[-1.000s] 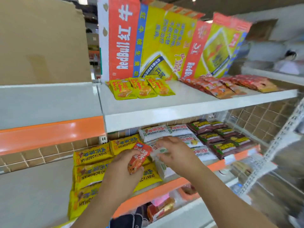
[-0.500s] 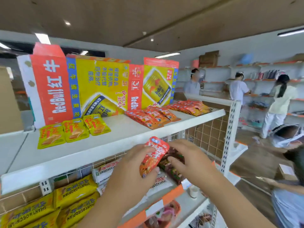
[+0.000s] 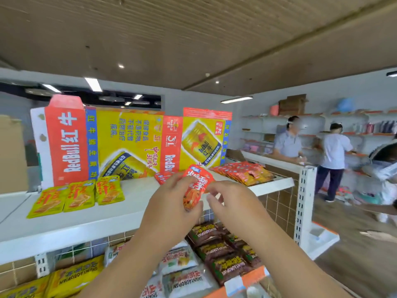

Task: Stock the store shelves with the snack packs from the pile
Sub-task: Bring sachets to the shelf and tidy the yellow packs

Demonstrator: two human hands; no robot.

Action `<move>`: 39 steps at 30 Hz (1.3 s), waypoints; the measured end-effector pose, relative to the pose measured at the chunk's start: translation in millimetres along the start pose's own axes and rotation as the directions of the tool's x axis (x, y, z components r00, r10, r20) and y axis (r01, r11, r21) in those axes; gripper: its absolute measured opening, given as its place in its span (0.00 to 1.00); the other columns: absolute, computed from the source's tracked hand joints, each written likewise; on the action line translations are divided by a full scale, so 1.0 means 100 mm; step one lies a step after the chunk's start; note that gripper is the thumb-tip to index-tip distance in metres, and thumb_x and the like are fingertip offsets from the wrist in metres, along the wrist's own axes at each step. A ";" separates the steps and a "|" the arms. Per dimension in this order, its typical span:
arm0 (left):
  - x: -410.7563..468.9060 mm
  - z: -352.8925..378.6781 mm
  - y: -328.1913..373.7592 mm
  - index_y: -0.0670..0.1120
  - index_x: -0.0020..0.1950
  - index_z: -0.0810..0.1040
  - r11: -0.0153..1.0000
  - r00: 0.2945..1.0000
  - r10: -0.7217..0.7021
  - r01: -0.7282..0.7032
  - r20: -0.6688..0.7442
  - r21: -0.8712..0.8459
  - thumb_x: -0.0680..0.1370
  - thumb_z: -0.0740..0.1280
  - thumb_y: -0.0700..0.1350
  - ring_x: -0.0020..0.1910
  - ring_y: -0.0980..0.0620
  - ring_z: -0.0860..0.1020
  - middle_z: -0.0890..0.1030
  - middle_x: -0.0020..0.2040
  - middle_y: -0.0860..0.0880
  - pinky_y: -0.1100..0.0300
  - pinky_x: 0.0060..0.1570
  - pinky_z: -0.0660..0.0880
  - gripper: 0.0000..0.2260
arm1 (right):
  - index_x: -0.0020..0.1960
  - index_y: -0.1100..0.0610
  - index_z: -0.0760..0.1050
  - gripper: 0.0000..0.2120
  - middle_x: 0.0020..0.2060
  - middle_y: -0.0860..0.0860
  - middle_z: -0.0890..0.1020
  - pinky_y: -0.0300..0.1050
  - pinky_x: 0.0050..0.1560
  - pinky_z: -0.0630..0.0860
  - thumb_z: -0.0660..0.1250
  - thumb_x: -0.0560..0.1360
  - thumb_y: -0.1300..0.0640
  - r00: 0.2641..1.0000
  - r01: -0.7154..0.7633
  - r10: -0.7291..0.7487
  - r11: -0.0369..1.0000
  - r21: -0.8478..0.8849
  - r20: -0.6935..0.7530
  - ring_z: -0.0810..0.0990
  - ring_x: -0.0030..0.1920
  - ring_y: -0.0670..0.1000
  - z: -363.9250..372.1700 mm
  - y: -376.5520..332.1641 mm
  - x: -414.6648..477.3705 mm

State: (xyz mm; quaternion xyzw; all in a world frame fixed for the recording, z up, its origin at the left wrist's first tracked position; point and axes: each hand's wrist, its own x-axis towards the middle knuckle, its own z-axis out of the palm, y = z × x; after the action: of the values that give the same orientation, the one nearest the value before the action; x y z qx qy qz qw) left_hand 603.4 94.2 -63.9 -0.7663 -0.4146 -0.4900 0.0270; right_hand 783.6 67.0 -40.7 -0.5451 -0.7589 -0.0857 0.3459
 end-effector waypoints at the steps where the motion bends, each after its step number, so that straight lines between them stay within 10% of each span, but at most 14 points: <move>1: 0.04 0.03 0.02 0.57 0.66 0.78 1.000 1.000 -0.005 0.005 -0.011 0.006 0.72 0.74 0.52 0.58 0.54 0.77 0.74 0.66 0.57 0.60 0.55 0.75 0.22 | 0.61 0.46 0.78 0.12 0.50 0.43 0.82 0.47 0.48 0.76 0.62 0.80 0.48 1.000 -0.009 0.009 1.000 0.012 -0.015 0.78 0.47 0.45 0.01 0.01 0.06; 11: 0.39 0.21 -0.09 0.64 0.70 0.67 0.983 0.969 0.170 -0.179 0.182 0.032 0.72 0.65 0.59 0.59 0.59 0.75 0.71 0.66 0.62 0.59 0.54 0.76 0.26 | 0.53 0.43 0.73 0.17 0.44 0.43 0.77 0.36 0.36 0.67 0.73 0.68 0.42 0.985 -0.121 0.135 0.984 0.130 -0.105 0.75 0.43 0.45 0.14 0.28 0.51; 18: 0.67 0.23 -0.29 0.65 0.73 0.65 0.954 0.921 0.257 -0.290 0.294 0.075 0.74 0.64 0.58 0.60 0.58 0.76 0.72 0.68 0.64 0.56 0.56 0.76 0.27 | 0.53 0.46 0.75 0.21 0.46 0.45 0.77 0.50 0.45 0.77 0.63 0.65 0.36 0.972 -0.179 0.190 0.980 0.087 -0.138 0.76 0.46 0.47 0.39 0.49 0.75; 29: 1.08 0.20 -1.27 0.60 0.71 0.73 0.935 0.951 0.018 -0.126 0.309 0.332 0.73 0.67 0.59 0.62 0.50 0.77 0.79 0.65 0.56 0.53 0.58 0.76 0.26 | 0.53 0.52 0.79 0.19 0.47 0.48 0.74 0.46 0.47 0.74 0.72 0.71 0.39 0.945 -0.303 0.305 0.952 0.032 -0.117 0.78 0.50 0.53 0.81 0.54 1.19; 39: 1.08 0.31 -1.48 0.58 0.51 0.80 0.982 0.948 -0.092 0.035 0.304 0.186 0.73 0.68 0.55 0.52 0.55 0.78 0.80 0.52 0.57 0.60 0.49 0.73 0.08 | 0.70 0.49 0.72 0.34 0.56 0.50 0.77 0.54 0.61 0.74 0.65 0.70 0.32 0.932 -0.363 0.363 0.926 -0.103 -0.017 0.74 0.62 0.56 1.22 0.59 1.22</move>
State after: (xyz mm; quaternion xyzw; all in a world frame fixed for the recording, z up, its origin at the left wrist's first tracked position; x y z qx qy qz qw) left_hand 546.9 271.2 -50.4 -0.8146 -0.4804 -0.3247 0.0141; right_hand 762.7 245.3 -70.8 -0.6935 -0.6399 -0.0591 0.3259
